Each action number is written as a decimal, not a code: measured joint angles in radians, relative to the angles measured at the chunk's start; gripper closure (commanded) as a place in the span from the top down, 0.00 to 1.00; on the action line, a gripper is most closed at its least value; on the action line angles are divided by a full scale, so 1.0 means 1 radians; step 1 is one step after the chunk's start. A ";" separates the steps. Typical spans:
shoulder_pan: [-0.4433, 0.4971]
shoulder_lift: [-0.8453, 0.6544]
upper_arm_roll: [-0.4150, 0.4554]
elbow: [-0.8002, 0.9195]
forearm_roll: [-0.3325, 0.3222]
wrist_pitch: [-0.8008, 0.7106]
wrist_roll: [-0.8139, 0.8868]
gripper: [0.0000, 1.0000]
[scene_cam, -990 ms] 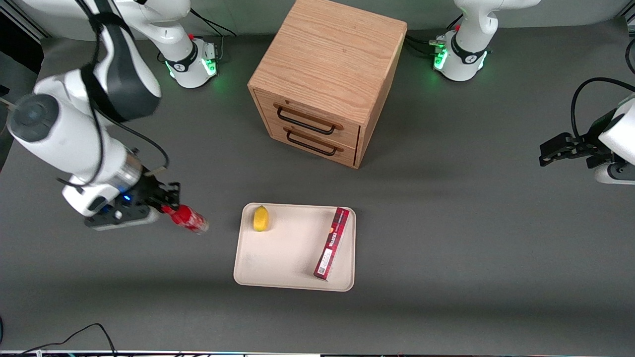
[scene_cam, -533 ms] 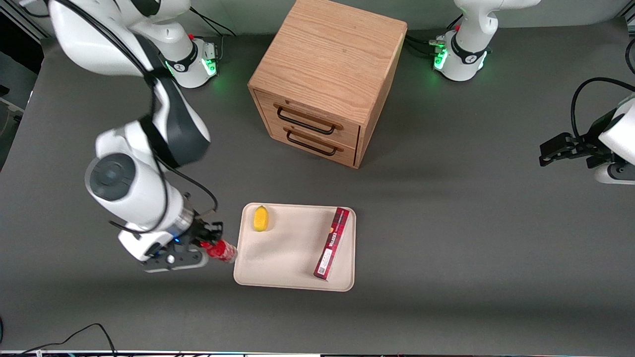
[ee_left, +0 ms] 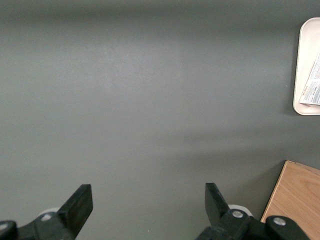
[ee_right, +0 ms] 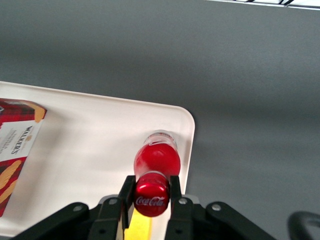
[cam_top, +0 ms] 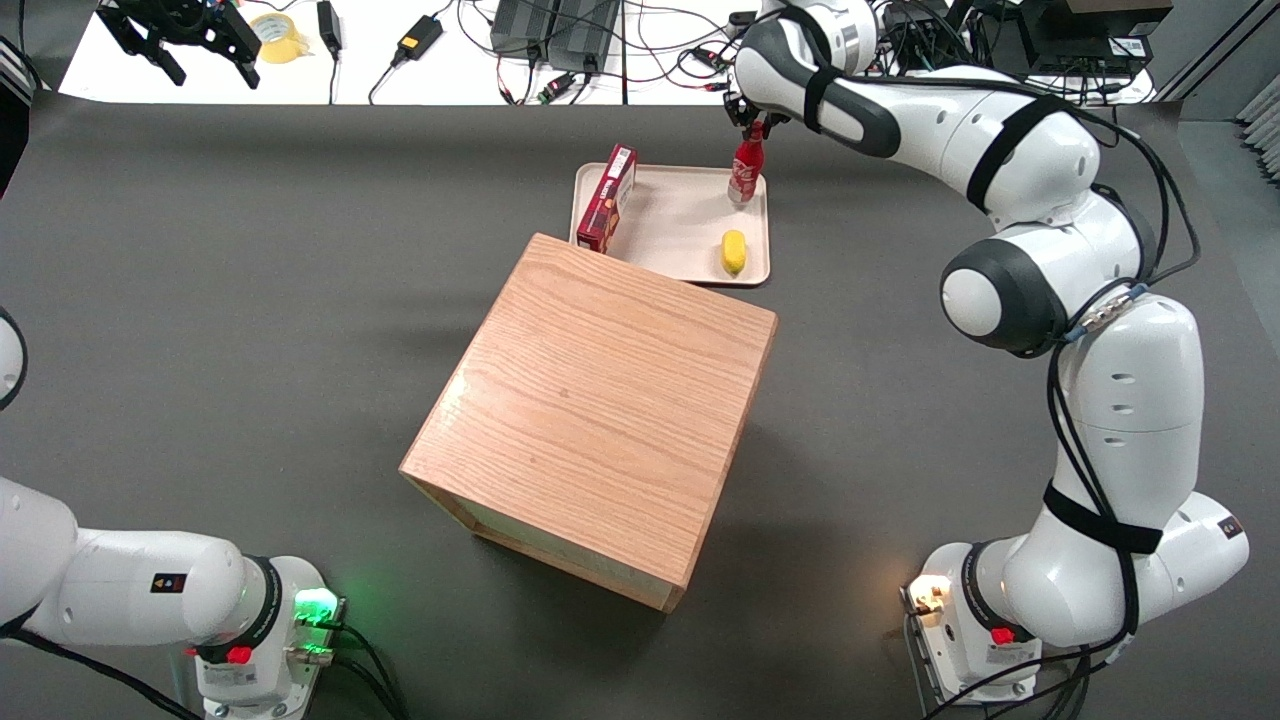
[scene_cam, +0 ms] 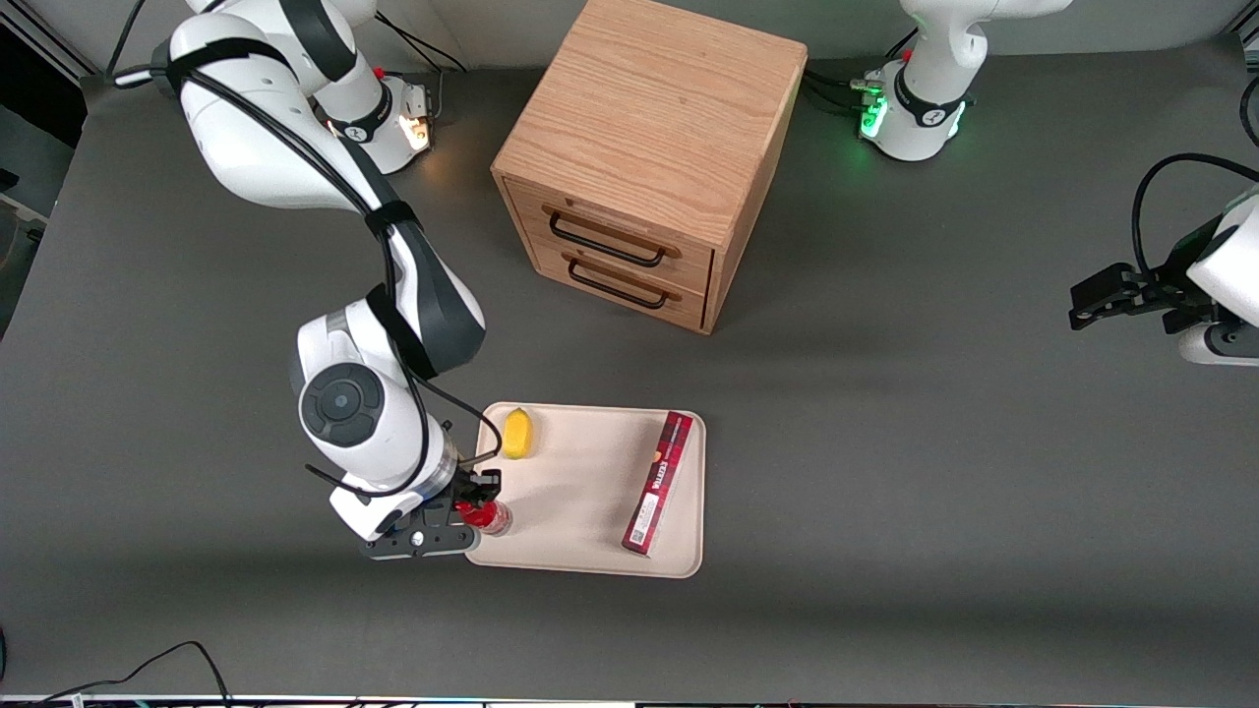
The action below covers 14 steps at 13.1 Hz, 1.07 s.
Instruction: Place coke bottle on tray
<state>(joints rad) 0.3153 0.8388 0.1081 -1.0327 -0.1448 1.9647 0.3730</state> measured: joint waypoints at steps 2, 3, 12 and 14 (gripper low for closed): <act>0.000 0.021 0.000 -0.001 0.000 0.025 0.000 1.00; 0.000 0.026 0.000 -0.001 0.000 0.033 0.000 1.00; -0.074 -0.206 0.001 0.010 0.000 -0.202 -0.011 1.00; -0.146 -0.292 0.010 -0.053 0.014 -0.212 -0.072 1.00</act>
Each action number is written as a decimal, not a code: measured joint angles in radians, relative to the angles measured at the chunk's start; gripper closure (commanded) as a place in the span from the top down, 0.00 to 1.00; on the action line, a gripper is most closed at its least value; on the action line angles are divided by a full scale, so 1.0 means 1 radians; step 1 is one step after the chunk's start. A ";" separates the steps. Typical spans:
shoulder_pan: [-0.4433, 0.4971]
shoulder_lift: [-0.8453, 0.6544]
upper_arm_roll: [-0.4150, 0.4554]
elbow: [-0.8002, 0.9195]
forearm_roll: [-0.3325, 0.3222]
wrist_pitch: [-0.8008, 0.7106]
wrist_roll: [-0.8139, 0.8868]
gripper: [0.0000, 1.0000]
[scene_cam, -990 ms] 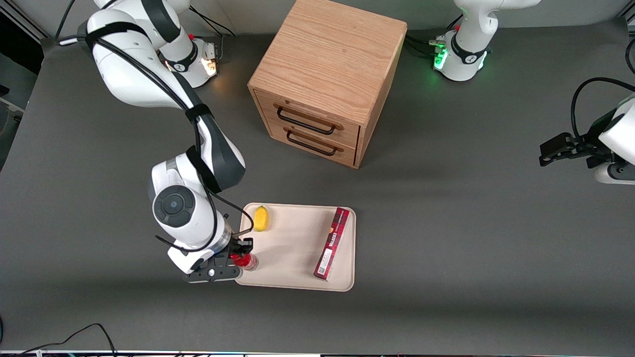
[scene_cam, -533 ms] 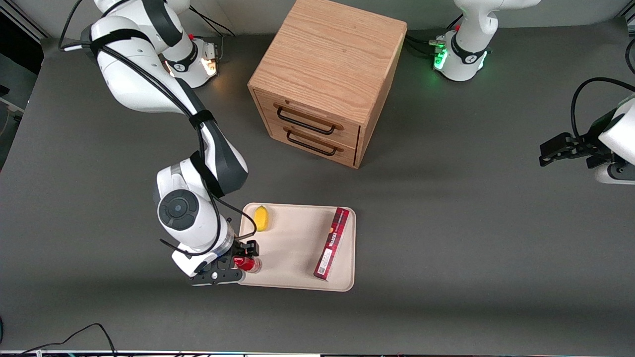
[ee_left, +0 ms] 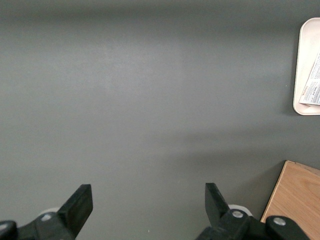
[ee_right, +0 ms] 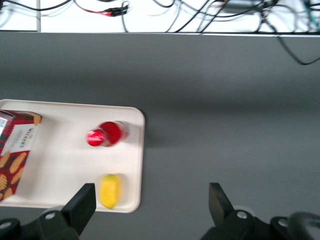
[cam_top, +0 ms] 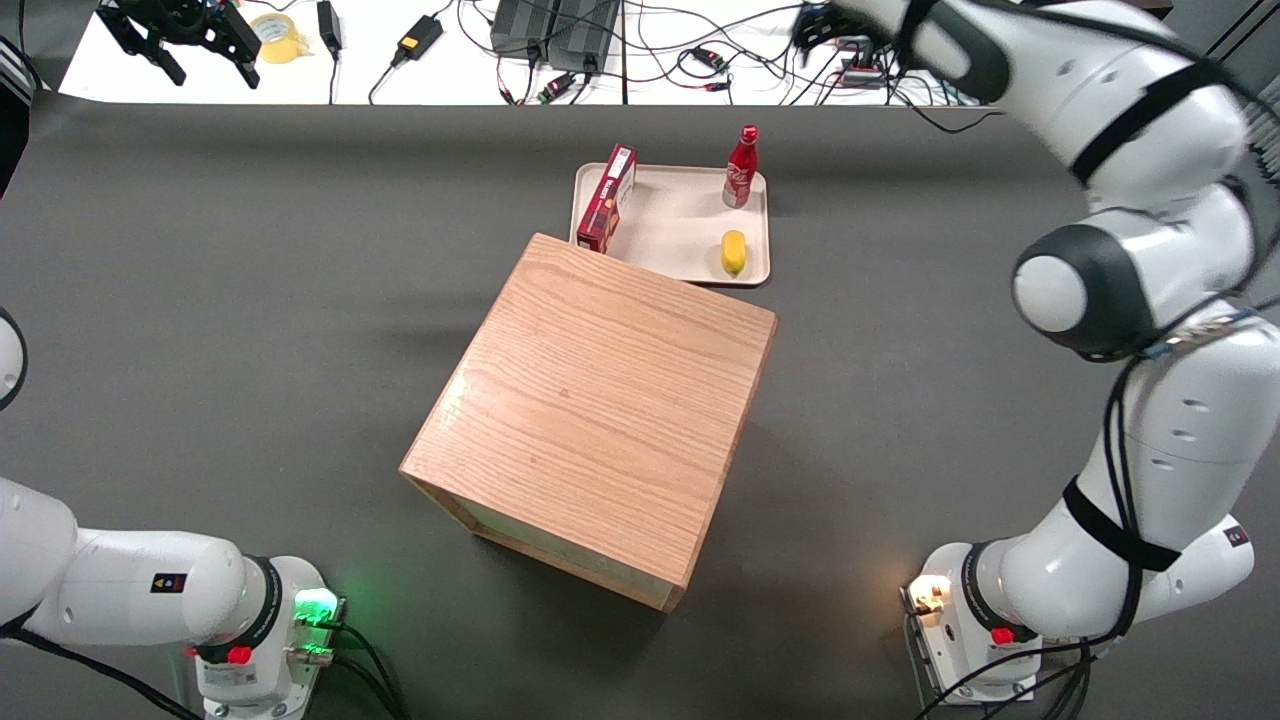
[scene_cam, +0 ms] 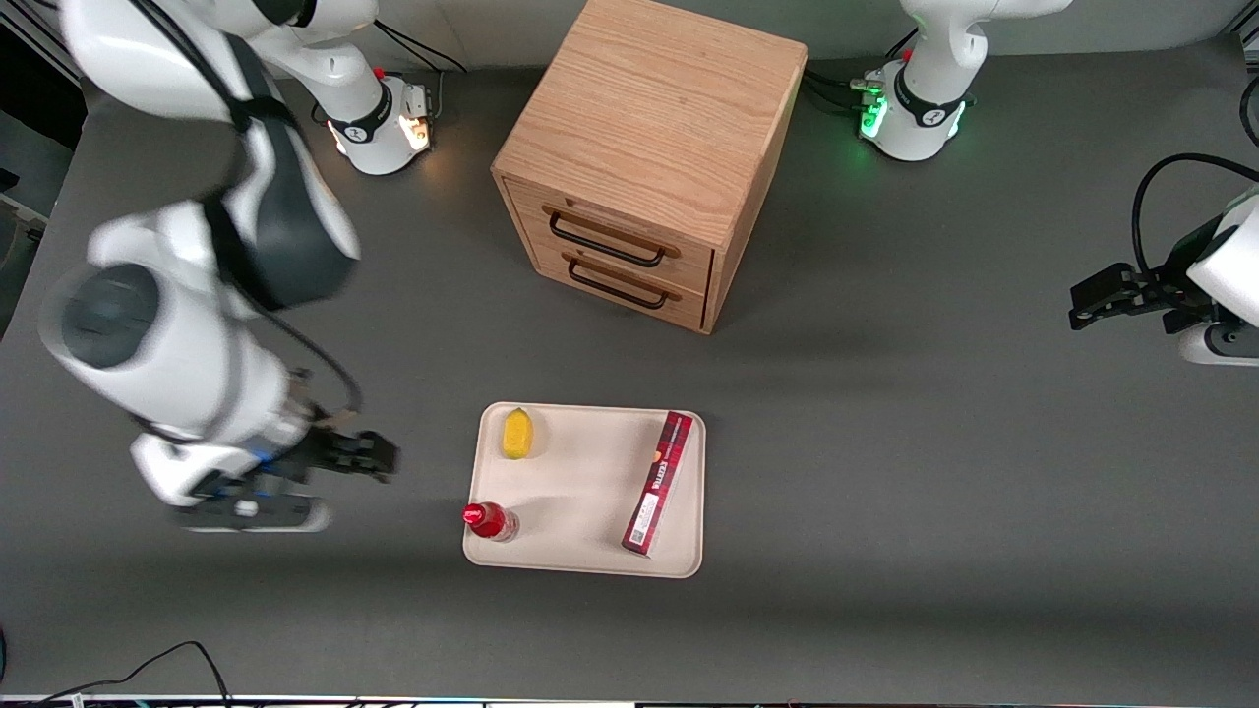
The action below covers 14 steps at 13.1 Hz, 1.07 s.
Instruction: Place coke bottle on tray
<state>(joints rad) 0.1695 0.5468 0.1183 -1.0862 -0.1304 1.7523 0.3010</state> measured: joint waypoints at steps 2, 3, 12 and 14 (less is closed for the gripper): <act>-0.104 -0.089 0.013 -0.081 0.055 -0.002 -0.071 1.00; -0.158 -0.139 0.021 -0.129 0.084 -0.001 -0.114 1.00; -0.296 -0.432 0.050 -0.386 0.153 0.013 -0.238 1.00; -0.296 -0.432 0.053 -0.396 0.153 0.014 -0.238 1.00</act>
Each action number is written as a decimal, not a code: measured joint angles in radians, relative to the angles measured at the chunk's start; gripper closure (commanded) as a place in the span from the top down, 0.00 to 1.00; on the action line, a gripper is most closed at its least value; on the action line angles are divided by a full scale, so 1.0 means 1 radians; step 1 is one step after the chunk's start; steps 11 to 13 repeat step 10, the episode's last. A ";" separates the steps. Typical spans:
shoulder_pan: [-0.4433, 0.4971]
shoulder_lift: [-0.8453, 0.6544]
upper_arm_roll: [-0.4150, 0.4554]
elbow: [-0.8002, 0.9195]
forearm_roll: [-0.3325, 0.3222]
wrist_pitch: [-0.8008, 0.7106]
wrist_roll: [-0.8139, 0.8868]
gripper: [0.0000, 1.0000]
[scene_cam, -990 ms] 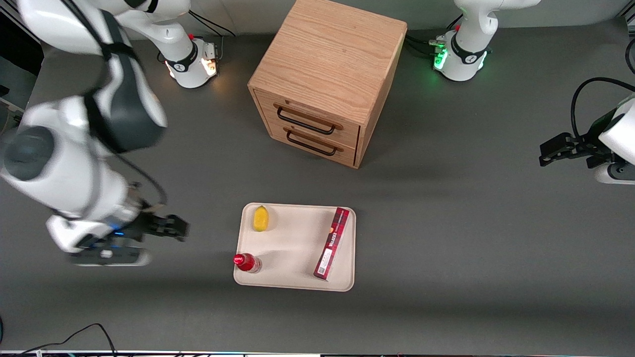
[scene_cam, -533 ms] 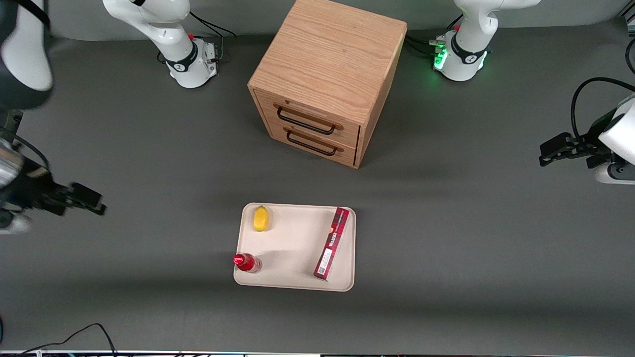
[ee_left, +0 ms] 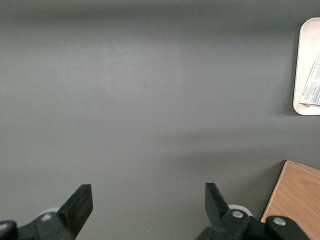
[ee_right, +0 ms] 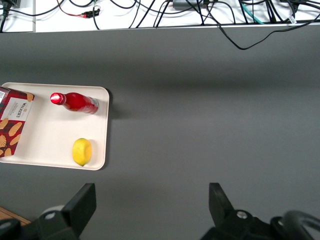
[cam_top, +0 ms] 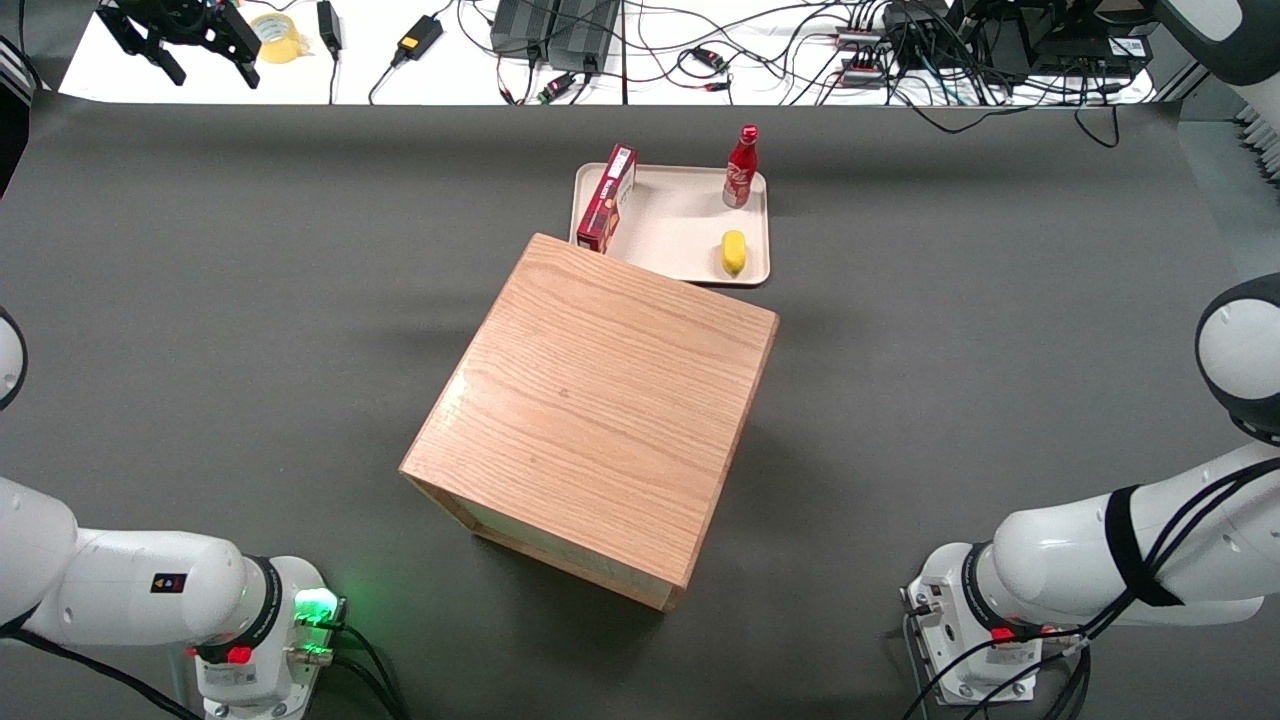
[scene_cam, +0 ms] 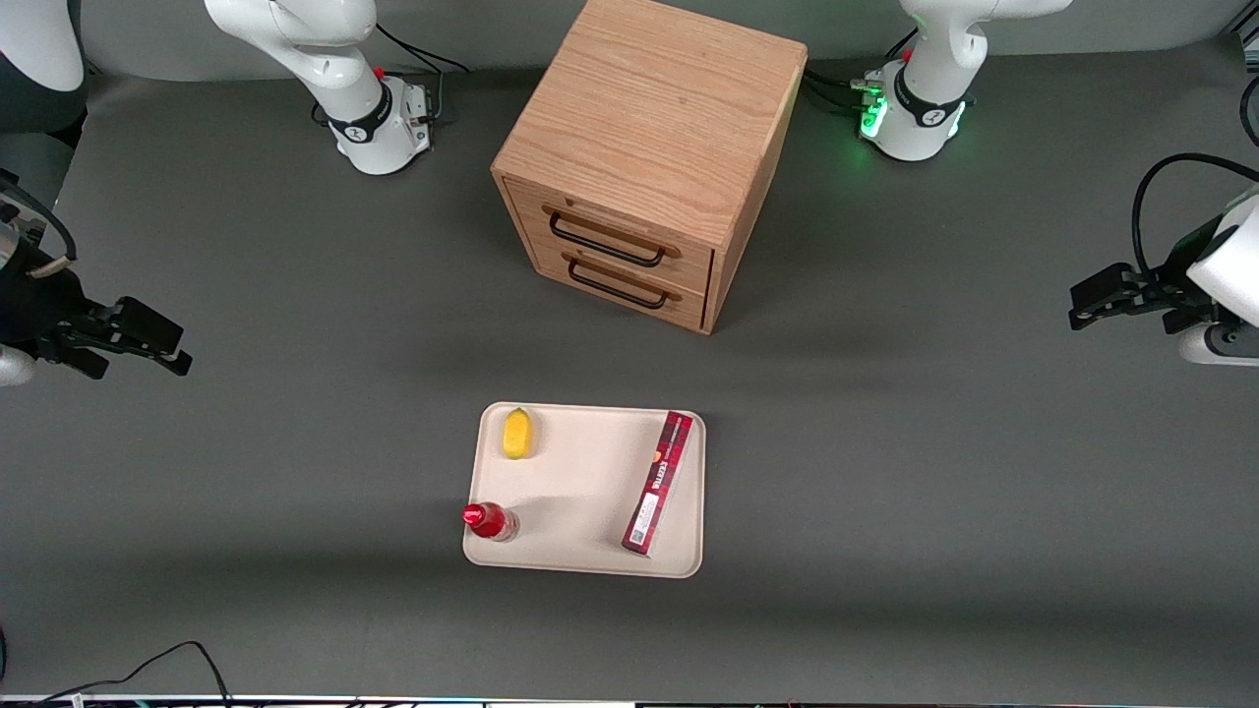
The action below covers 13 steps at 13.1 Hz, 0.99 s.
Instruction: Place coke bottle on tray
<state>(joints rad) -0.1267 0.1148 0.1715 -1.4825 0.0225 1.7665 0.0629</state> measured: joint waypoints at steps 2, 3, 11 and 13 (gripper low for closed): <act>0.000 -0.005 0.000 0.000 0.000 0.000 -0.004 1.00; -0.001 -0.014 0.000 0.000 0.000 -0.001 -0.015 1.00; 0.119 -0.160 -0.206 -0.091 -0.007 -0.020 -0.091 1.00; 0.119 -0.160 -0.206 -0.091 -0.007 -0.020 -0.091 1.00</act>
